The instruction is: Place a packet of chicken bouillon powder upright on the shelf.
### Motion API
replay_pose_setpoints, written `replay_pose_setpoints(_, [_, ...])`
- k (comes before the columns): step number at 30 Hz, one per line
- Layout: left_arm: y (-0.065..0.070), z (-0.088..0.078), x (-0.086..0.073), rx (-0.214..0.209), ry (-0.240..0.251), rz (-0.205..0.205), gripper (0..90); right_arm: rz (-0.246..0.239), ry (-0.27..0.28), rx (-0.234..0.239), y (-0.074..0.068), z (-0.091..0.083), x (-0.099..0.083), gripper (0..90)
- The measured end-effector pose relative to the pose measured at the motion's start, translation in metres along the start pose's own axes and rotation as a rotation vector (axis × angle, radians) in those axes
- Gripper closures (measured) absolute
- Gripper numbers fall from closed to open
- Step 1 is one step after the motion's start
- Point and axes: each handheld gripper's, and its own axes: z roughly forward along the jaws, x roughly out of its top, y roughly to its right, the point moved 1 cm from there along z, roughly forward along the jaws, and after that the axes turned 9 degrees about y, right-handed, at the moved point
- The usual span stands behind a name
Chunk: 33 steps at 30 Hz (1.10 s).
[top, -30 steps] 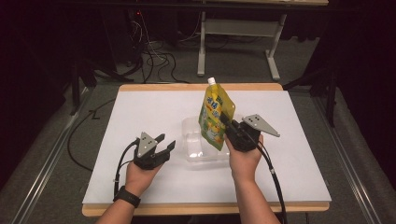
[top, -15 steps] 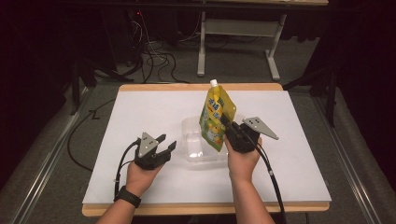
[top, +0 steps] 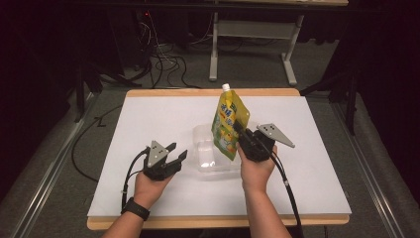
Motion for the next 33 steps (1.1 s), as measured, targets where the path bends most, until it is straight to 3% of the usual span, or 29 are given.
replay_pose_setpoints(5, [0.000,0.000,-0.001,-0.001,-0.003,0.004,50.4,0.012,0.008,0.007,-0.004,0.001,-0.002,90.0])
replay_pose_setpoints(15, [0.002,0.003,-0.001,-0.005,-0.011,0.008,50.7,0.040,0.019,-0.019,0.007,-0.004,-0.006,90.0])
replay_pose_setpoints(25, [0.004,0.002,-0.001,-0.009,0.000,0.009,50.5,0.050,0.004,-0.026,0.008,-0.003,-0.009,90.0])
replay_pose_setpoints(33, [0.006,-0.001,0.002,-0.024,0.016,0.012,50.1,0.027,-0.023,-0.041,0.003,0.006,-0.017,90.0])
